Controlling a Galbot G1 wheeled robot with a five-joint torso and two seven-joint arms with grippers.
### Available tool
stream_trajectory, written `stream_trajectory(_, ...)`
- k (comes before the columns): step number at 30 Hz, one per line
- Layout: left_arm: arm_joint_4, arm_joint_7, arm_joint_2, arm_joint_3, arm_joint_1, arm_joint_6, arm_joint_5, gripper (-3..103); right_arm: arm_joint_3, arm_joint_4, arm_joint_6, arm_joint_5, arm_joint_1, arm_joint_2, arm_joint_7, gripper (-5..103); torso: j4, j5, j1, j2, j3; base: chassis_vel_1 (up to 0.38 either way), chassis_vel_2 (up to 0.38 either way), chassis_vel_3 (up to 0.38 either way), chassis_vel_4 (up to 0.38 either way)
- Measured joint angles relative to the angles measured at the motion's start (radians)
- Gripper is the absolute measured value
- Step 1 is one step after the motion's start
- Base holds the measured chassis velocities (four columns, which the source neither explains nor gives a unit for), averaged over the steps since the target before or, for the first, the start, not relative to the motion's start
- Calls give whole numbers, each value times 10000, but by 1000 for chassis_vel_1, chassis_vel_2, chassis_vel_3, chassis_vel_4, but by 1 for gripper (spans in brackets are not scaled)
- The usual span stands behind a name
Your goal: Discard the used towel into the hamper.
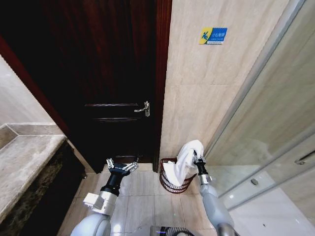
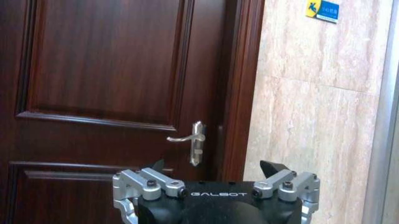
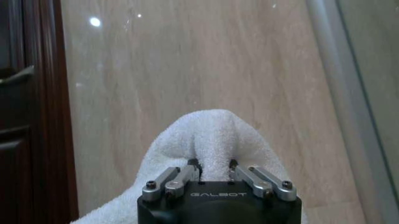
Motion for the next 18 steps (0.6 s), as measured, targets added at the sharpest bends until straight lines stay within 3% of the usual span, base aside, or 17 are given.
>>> stream_trajectory(18,0,0,0,0,0,0,0,100,199,-1337,-8,-1736,319,96,719,20,-1,1,0,0,0,0,0,0,0)
